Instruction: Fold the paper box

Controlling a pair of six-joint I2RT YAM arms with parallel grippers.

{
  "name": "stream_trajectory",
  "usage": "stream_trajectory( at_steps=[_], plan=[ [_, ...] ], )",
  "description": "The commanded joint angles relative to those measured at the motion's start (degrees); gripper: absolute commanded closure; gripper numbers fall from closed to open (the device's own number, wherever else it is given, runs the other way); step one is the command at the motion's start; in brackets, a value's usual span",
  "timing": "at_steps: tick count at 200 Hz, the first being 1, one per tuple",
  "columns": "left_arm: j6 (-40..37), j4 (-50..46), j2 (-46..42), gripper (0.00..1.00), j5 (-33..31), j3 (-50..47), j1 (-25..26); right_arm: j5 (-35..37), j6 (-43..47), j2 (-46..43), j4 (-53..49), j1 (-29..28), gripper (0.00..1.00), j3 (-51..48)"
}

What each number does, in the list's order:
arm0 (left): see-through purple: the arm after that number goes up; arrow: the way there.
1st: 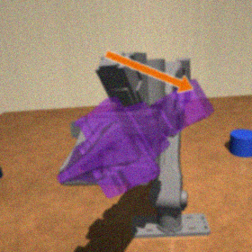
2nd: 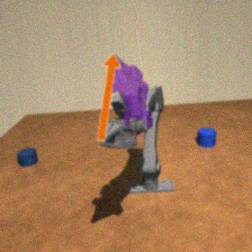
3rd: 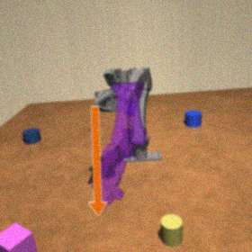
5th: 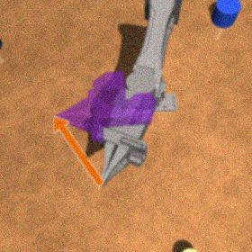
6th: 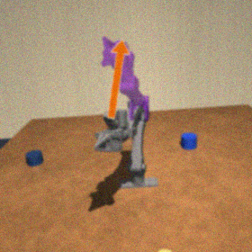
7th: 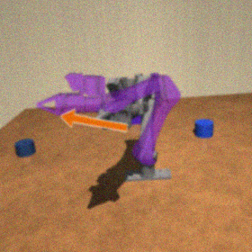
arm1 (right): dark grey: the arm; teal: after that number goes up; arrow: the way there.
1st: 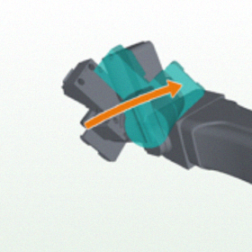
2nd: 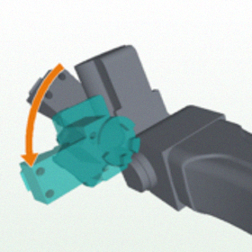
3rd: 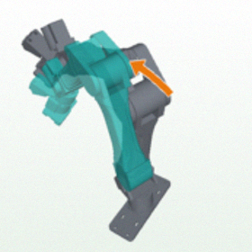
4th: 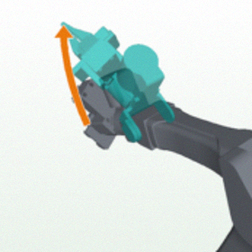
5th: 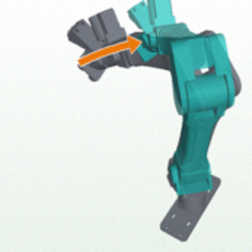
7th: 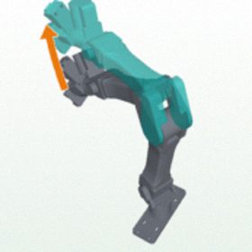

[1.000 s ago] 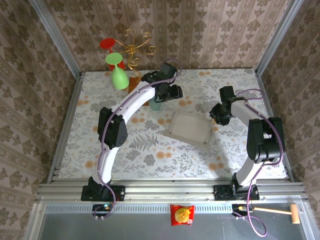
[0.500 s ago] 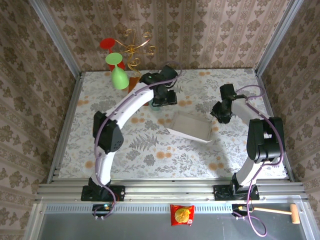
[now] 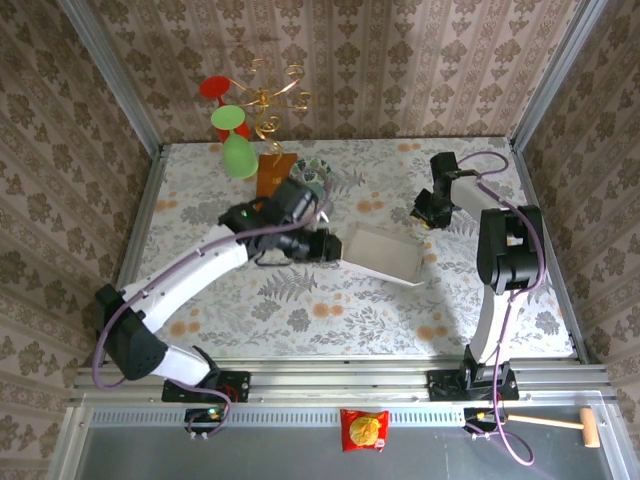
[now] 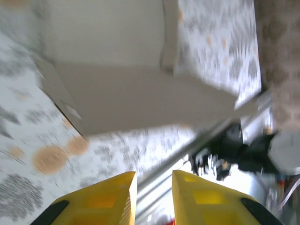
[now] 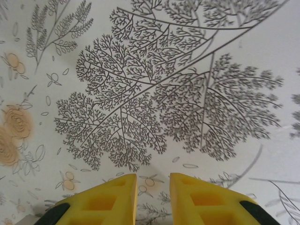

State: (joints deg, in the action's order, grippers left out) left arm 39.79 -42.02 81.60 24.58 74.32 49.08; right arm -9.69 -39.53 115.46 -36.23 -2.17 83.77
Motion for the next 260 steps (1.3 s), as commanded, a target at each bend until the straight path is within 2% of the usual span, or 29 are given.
stream_trajectory(
  at_steps=[1, 18, 39, 59, 80, 98, 134, 197, 221, 260],
  plan=[
    [-0.29, 9.84, -2.92, 0.76, 5.74, -8.68, 5.01, -2.68, 2.78, 2.71, -2.84, -0.71, 0.74, 3.12],
    [4.94, 17.02, -2.56, 0.77, 1.48, -16.54, 8.35, -3.55, 3.02, 3.98, -3.13, -1.62, 0.74, 3.41],
    [13.07, 30.28, -0.15, 0.82, -5.08, -23.27, 9.43, -4.15, 2.97, 4.49, -3.23, -3.11, 0.74, 2.9],
    [15.32, 38.2, 5.08, 0.85, -10.37, -23.57, 9.59, -5.37, 2.23, 4.2, -2.97, -4.44, 0.74, 1.65],
    [16.44, 41.82, 10.42, 0.92, -13.26, -21.82, 8.81, -5.77, 0.69, 2.8, -2.8, -5.39, 0.75, -0.76],
    [18.34, 43.72, 12.3, 0.93, -15.77, -22.52, 7.34, -6.54, -1.55, 0.76, -1.57, -5.44, 0.75, -4.3],
    [18.16, 50.35, 14.65, 0.94, -16.72, -24.32, 2.07, -9.64, -7.09, -3.53, 1.65, -5.43, 0.75, -12.01],
    [20.58, 67.73, 24.39, 0.95, -9.09, -22.61, -4.2, -9.58, -21.88, -12.44, 9.99, -7.61, 0.75, -23.57],
    [20.91, 67.7, 23.8, 0.95, -8.36, -22.52, -4.62, -8.28, -22.76, -12.17, 8.59, -6.44, 0.76, -23.05],
    [24.76, 70.8, 16.45, 0.95, -9.16, -30.02, -6.39, -5.57, -23.84, -12.59, 7.96, -4.17, 0.76, -22.37]
  ],
)
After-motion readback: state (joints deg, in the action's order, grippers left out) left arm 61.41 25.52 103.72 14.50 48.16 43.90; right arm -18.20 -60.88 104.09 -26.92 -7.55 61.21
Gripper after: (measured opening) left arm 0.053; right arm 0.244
